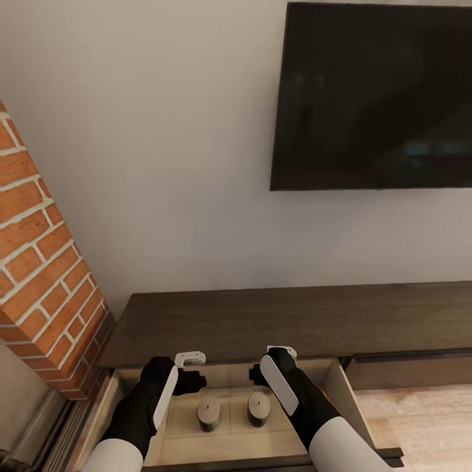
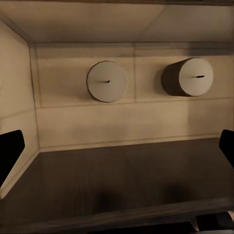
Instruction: Place each of the two pumpkins and all three candles from the living room inside a cabinet in the living room (use any cabinet), then make sure every cabinet is closed, and position the cauldron so it is next to a table in the living room.
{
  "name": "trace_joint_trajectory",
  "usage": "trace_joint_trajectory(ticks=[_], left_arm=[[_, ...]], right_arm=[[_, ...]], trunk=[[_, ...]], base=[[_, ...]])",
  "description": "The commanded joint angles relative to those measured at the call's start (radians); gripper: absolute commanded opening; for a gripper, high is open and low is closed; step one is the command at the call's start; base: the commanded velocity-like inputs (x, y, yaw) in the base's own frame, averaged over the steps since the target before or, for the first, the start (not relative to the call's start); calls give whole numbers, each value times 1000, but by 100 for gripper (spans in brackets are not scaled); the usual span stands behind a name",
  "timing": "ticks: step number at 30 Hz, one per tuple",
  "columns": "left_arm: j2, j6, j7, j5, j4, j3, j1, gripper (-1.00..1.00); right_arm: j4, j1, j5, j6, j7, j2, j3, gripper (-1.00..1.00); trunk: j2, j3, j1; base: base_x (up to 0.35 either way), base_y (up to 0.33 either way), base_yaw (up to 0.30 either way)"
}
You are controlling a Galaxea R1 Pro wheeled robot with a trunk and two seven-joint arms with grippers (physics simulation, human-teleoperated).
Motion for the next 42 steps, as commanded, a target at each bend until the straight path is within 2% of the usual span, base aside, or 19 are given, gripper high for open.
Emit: trace_joint_trajectory(ticks=[1,9,42], left_arm=[[0,0,0,0,0,0,0,100],[0,0,0,0,0,0,0,100],[0,15,0,-3,-14,0,0,100]], right_arm=[[0,0,0,0,0,0,0,100],[0,0,-1,1,2,0,0,100],[-1,0,-2,-3,8,0,0,100]], trunk=[[7,3,-4],[63,28,-35],[294,132,-161]], base=[[0,0,0],[0,0,-159],[0,0,-279]])
